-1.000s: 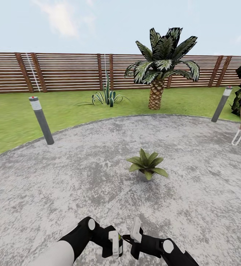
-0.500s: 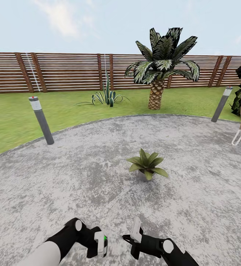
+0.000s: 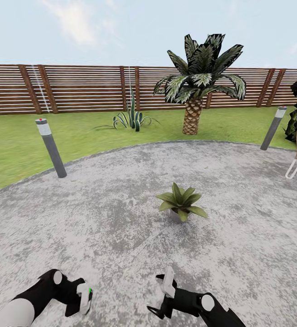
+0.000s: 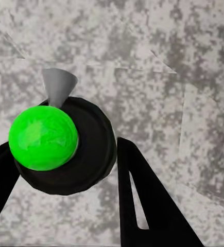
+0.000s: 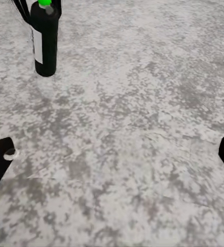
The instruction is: Pick up the pesticide atomizer in the garden and spray insectifuge to fully cover both potted plants in the garden.
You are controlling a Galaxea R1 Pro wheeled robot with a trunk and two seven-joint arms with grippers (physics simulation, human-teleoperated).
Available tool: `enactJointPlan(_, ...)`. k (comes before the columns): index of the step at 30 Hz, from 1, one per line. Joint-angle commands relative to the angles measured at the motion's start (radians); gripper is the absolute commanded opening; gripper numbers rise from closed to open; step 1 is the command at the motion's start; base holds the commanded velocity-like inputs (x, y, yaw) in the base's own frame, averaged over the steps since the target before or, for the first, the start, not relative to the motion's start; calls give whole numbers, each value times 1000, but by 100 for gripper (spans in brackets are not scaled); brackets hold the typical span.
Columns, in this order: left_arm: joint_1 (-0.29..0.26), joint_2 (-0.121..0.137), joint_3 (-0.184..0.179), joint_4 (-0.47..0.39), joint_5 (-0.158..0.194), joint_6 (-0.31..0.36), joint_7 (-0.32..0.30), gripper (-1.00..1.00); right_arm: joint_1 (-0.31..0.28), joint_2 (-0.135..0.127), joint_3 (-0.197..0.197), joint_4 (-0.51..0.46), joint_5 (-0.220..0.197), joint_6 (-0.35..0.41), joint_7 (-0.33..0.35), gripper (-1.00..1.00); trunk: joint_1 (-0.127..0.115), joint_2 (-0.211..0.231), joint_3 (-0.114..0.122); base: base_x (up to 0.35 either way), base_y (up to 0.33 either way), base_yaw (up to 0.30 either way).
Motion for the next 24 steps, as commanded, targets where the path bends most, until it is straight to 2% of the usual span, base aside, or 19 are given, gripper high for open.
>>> enactJointPlan(1, 0, 4, 9, -1, -1, -8, 3, -100, 0, -1, -2, 1, 10, -6, -8, 100, 0, 0, -1, 0, 0, 0)
enactJointPlan(4, 0, 7, 78, -3, 5, -6, 12, -100, 0, -15, -6, 10, 10, -5, -87, 100, 0, 0, -1, 0, 0, 0)
enactJointPlan(6, 0, 4, 160, -4, 6, -5, 30, -100, 0, -29, -9, 59, 8, -6, -195, 100, 0, 0, -1, 0, 0, 0)
enactJointPlan(7, 0, 3, 190, -3, 7, -5, 42, -100, 0, -31, -9, 85, 7, -7, -234, 100, 0, 0, -1, 0, 0, 0)
enactJointPlan(9, 0, -2, 273, -2, 7, -2, 83, -100, 0, -35, -10, 160, 3, -8, -363, 100, 0, 0, -1, 0, 0, 0)
enactJointPlan(10, 0, -4, 298, -2, 8, 0, 96, -100, 0, -35, -10, 184, 1, -8, -412, 100, 0, 0, -1, 0, 0, 0)
enactJointPlan(11, 0, -6, 332, -1, 8, 3, 112, -100, 0, -35, -17, 224, -3, -8, -494, 100, 0, 0, -1, 0, 0, 0)
enactJointPlan(12, -1, -9, 361, -1, 9, 5, 126, -100, 0, -31, -36, 269, -15, -8, -587, 100, 0, 0, -1, 0, 0, 0)
enactJointPlan(13, -1, -11, 379, 0, 10, 6, 135, -100, 0, -28, -55, 304, -30, -8, -652, 100, 0, 0, -1, 0, 0, 0)
enactJointPlan(14, -1, -16, 398, 0, 10, 7, 144, -100, 0, -26, -76, 341, -49, -8, -714, 100, 0, 0, -1, 0, 0, 0)
enactJointPlan(15, -1, -27, 431, 0, 11, 15, 156, -100, 0, -23, -106, 402, -84, -8, -796, 100, 0, 0, -1, 0, 0, 0)
enactJointPlan(17, -2, -48, 493, 0, 10, 63, 175, -100, 1, -22, -132, 486, -151, -8, -873, 100, 0, 0, -1, 0, 0, 0)
enactJointPlan(19, -2, -63, 532, 0, 11, 150, 194, -100, 1, -26, -143, 529, -244, -8, -901, 100, 0, 0, -1, 0, 0, 0)
enactJointPlan(22, -2, -75, 545, -1, 11, 224, 210, -100, 2, -35, -145, 541, -379, -8, -909, 100, 0, 0, -1, 0, 0, 0)
enactJointPlan(24, -2, -79, 547, 0, 12, 263, 226, -100, 3, -36, -143, 543, -409, -8, -907, 100, 0, 0, -1, 0, 0, 0)
